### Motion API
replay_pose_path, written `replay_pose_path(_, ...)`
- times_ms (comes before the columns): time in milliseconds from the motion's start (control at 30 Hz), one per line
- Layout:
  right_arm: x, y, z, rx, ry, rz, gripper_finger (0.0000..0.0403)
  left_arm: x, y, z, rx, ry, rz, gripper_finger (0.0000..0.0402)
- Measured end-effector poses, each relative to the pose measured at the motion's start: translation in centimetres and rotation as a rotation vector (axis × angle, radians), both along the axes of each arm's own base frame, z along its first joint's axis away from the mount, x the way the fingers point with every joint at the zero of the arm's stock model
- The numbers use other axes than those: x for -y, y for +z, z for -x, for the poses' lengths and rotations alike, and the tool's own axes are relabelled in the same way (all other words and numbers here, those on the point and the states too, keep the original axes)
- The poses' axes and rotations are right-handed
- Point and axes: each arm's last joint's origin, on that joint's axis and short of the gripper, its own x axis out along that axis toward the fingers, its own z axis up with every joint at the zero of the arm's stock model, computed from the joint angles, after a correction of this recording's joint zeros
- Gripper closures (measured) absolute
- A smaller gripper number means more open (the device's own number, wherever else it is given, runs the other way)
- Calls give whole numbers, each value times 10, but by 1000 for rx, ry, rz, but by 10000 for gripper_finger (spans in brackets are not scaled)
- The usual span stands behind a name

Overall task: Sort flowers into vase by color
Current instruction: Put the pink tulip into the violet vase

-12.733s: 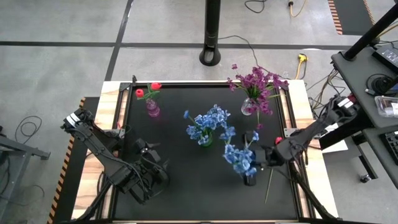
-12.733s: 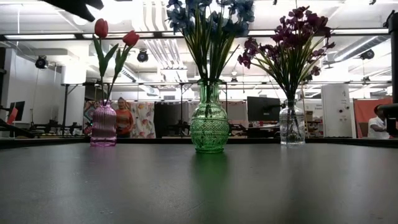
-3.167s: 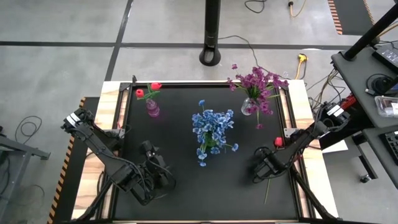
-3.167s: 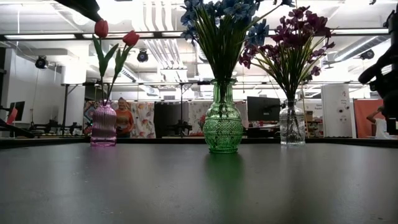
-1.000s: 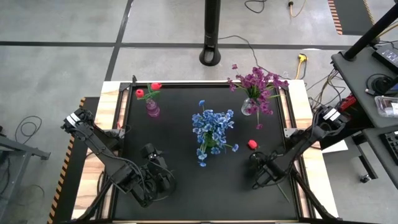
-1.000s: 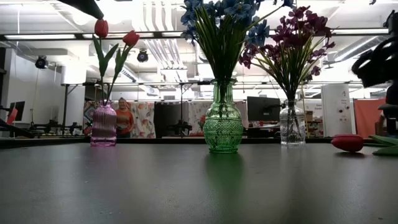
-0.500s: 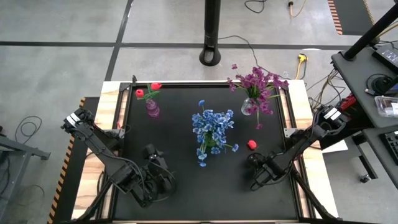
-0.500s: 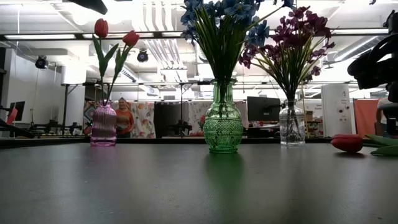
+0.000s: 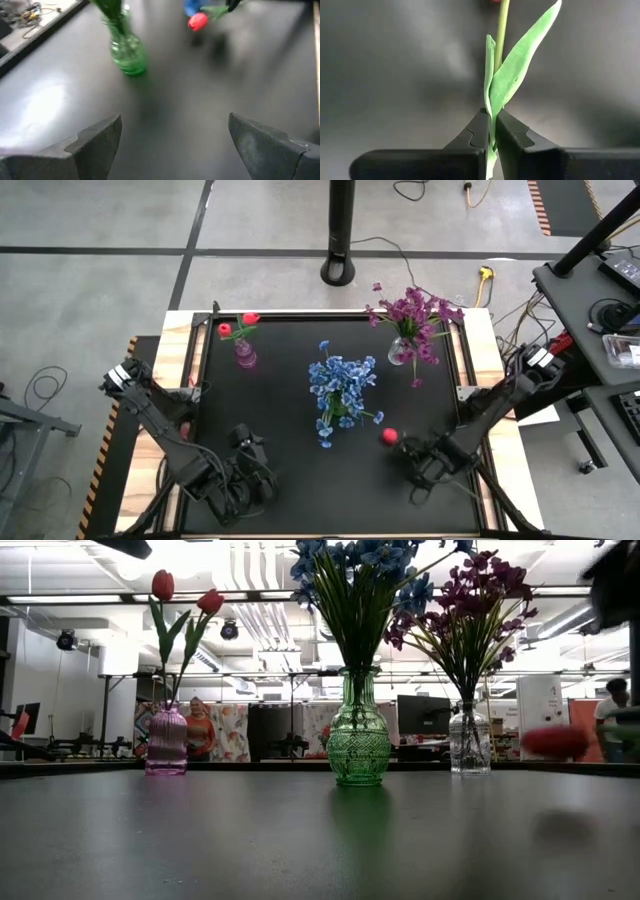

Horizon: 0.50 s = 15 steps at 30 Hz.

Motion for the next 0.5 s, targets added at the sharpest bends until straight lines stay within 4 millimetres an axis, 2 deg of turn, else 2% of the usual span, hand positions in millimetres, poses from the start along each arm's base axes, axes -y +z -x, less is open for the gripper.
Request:
replay_pose_path(100, -22, 20, -4, 141, 179, -86, 385, 13, -10, 0, -11, -44, -2, 54)
replay_pose_path(267, -57, 48, -17, 538, 445, -139, 385, 31, -22, -5, -4, -106, -6, 54)
replay_pose_path(367, -67, 64, -32, 785, 537, -85, 385, 37, -21, -11, 25, -136, -38, 54)
replay_pose_path(500, -71, 83, -54, 1072, 641, 70, 385, 44, -7, -19, 137, -154, -112, 54)
